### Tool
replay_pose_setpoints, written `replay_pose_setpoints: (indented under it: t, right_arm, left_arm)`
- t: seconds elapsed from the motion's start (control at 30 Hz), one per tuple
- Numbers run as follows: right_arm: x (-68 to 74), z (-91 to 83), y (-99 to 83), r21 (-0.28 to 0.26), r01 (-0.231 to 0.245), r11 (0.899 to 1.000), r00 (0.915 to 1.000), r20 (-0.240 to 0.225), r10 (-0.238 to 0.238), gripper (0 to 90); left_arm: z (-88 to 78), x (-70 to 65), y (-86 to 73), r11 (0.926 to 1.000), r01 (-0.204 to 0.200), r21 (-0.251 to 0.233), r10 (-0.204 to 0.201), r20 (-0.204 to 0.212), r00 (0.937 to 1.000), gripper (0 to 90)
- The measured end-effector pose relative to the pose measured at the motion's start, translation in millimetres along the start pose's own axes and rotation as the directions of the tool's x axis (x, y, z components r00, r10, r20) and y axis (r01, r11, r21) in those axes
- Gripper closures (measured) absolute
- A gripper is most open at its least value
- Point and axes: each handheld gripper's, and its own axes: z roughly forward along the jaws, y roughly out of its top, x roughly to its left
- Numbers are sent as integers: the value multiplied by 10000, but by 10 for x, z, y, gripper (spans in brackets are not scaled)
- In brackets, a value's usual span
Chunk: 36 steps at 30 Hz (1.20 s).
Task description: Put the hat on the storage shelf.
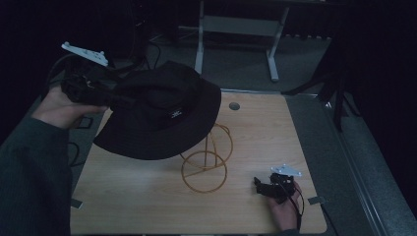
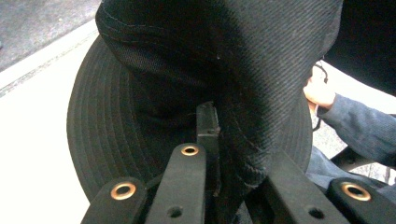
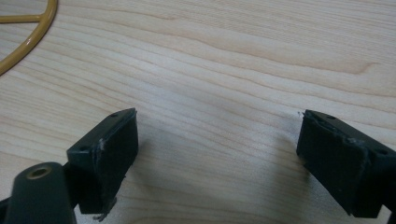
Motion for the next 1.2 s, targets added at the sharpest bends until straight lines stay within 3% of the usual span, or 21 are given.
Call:
replay_pose_setpoints:
  t: [0.77, 0.9, 1.1, 1.2]
  right_arm:
    - [0, -1, 0, 14, 12, 10000, 10000, -11, -12, 125]
    - [0, -2, 1, 17, 15, 10000, 10000, -13, -15, 125]
    - [2, -1, 1, 11, -17, 10000, 10000, -12, 17, 125]
    - [3, -2, 1, 12, -18, 10000, 10000, -18, 18, 125]
  left_arm:
    - [309, -210, 215, 9978, -600, 279, 584, 542, 9968, 882]
    - [459, -253, 242, 9962, -712, 497, 678, 680, 9954, 880]
    - [828, -298, 240, 9897, -811, 1181, 713, 848, 9938, 873]
    - [1036, -302, 194, 9799, -900, 1780, 776, 758, 9941, 824]
